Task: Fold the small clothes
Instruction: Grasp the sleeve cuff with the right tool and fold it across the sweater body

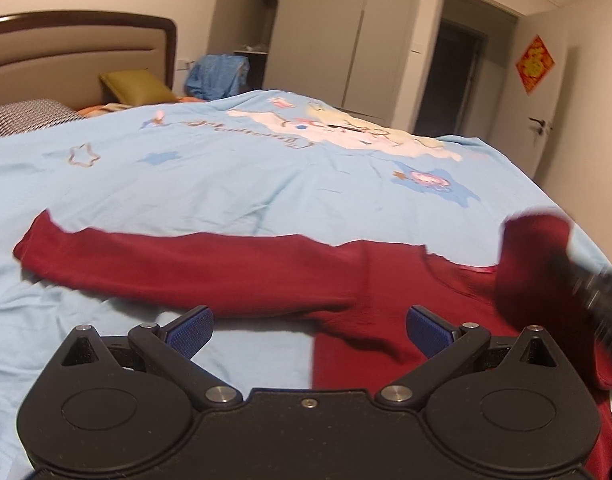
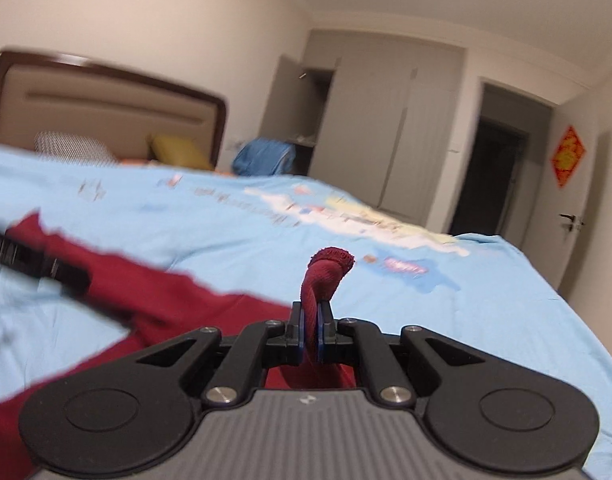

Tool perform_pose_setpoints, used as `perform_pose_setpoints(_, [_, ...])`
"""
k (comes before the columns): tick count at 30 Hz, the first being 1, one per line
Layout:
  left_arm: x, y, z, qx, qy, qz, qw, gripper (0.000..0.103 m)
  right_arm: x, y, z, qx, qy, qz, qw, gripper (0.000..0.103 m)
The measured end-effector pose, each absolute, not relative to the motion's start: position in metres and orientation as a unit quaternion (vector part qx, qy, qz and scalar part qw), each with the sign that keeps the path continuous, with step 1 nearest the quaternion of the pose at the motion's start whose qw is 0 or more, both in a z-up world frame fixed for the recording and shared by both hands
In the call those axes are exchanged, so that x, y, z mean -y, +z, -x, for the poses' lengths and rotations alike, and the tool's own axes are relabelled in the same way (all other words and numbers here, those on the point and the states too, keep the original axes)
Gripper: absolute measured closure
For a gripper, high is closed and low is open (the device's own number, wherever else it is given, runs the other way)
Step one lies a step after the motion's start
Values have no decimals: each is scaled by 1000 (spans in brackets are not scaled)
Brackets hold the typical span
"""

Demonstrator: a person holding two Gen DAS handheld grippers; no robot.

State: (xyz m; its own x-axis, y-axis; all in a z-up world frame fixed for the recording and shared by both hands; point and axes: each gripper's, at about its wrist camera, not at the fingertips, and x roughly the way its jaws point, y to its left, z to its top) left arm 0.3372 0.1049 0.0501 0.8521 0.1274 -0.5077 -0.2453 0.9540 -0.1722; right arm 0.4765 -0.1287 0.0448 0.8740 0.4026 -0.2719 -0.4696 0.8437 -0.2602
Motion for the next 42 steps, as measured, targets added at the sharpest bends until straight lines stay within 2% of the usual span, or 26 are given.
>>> perform_pose_setpoints(6, [-114,39,-336,-260,99,126,952,1,82,5,-441,-134,270,259,917,93])
perform_pose_setpoints(7, [-113,38,-337,-261,97,127,952,1,79,1,-438,-137,279,267,912,89])
perform_pose_setpoints(9, [-110,34,-340,-264,89,130,952,1,82,-4,-427,-140,293,277,904,70])
perform_pose_setpoints(10, [-107,32,-341,-265,83,131,952,1,87,-4,-422,-138,297,279,903,52])
perform_pose_setpoints(11, [-104,30,-342,-265,77,133,952,1,92,-6,-418,-135,299,278,903,42])
perform_pose_setpoints(13, [-97,27,-346,-268,66,133,952,1,108,-4,-411,-136,286,279,907,41])
perform_pose_setpoints(16, [-83,20,-354,-276,50,126,952,1,151,0,-398,-148,237,260,924,31])
perform_pose_setpoints(19, [-64,9,-364,-288,46,99,951,1,193,1,-396,-174,164,236,942,29])
perform_pose_setpoints(24, [-44,-14,-377,-312,52,63,947,1,251,-13,-412,-221,40,212,951,30])
perform_pose_setpoints(29, [-37,-41,-378,-327,71,34,942,0,279,-33,-440,-234,-34,190,953,45])
perform_pose_setpoints(34, [-30,-47,-373,-309,79,11,948,0,278,-33,-455,-202,-13,182,962,48])
perform_pose_setpoints(36, [-32,-48,-372,-307,78,15,949,0,281,-29,-457,-192,-5,195,962,64])
perform_pose_setpoints(37, [-32,-48,-372,-304,78,16,949,0,280,-29,-458,-191,-2,198,961,87])
perform_pose_setpoints(42, [-31,-50,-371,-298,77,17,951,0,288,-30,-466,-226,-24,187,956,94])
